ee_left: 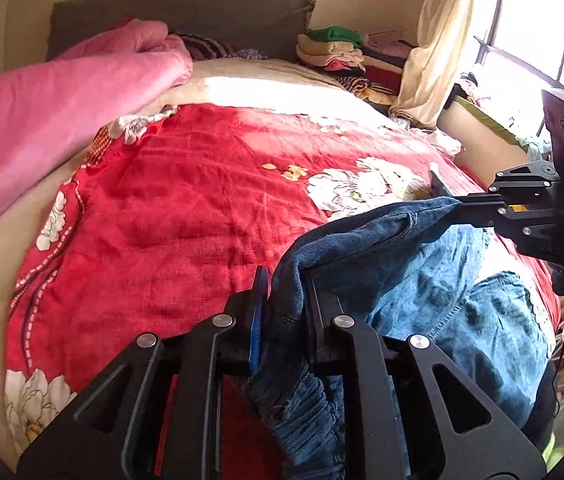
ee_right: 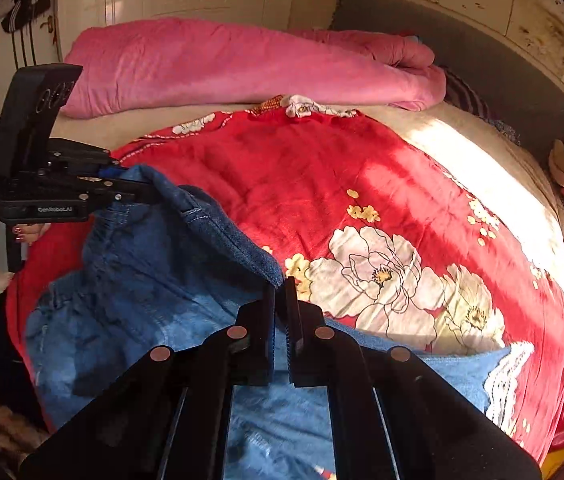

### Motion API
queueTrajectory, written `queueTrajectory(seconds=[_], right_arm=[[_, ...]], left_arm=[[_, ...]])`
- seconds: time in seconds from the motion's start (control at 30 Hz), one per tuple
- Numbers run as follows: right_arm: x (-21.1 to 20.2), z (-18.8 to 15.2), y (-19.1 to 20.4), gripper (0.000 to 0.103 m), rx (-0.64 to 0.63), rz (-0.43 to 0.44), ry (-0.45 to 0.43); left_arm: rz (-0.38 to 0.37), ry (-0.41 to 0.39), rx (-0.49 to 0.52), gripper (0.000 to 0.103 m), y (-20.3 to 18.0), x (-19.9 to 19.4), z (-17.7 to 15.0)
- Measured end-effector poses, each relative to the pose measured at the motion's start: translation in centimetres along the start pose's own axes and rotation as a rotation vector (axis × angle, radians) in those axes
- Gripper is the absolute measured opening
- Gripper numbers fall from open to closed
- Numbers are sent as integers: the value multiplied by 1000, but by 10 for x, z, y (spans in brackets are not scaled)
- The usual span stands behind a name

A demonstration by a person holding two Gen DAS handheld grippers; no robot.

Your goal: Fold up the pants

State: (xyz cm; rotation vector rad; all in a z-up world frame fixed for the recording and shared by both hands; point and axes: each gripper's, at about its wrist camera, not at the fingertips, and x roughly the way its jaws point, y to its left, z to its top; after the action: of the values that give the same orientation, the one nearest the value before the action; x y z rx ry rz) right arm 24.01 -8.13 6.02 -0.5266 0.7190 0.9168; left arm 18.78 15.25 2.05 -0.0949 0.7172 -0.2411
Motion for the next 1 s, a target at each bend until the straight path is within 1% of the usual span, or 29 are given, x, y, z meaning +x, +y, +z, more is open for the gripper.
queueTrajectory(seconds=[0.1, 0.2, 0.37, 0.5, 0.63, 0.77, 0.83, 0.87, 0.9, 0.93, 0.97, 1.0], right_arm=[[-34, -17, 21, 3, 18, 7, -40], [-56, -36, 43, 3, 39, 12, -53], [-77, -72, 77, 3, 96, 55, -65], [-81, -105, 105, 3, 128, 101, -52], [-72, -132, 126, 4, 173, 132, -19], [-70, -153, 143, 4, 221, 142, -30], [-67, -160, 145, 4, 249, 149, -31], [-65, -164, 146, 4, 263, 151, -29], [-64, -168, 148, 4, 272, 148, -25], [-61, -170, 148, 4, 283, 145, -18], [-59, -171, 148, 4, 292, 144, -11], [-55, -169, 145, 4, 299, 145, -8]], left_arm=[[7, -31, 69, 9, -18, -20, -7], [26, -57, 144, 9, -37, -37, -20], [19, -59, 217, 9, -59, -61, -59], [-1, -23, 246, 9, -68, -72, -91], [-9, 29, 238, 9, -73, -76, -120], [11, 39, 276, 10, -84, -85, -135], [28, 53, 290, 12, -88, -85, -139], [37, 58, 292, 14, -90, -85, -141], [53, 61, 298, 24, -91, -83, -142], [89, 65, 303, 32, -92, -82, -143], [119, 72, 304, 45, -91, -80, -142], [132, 80, 303, 46, -90, -79, -141]])
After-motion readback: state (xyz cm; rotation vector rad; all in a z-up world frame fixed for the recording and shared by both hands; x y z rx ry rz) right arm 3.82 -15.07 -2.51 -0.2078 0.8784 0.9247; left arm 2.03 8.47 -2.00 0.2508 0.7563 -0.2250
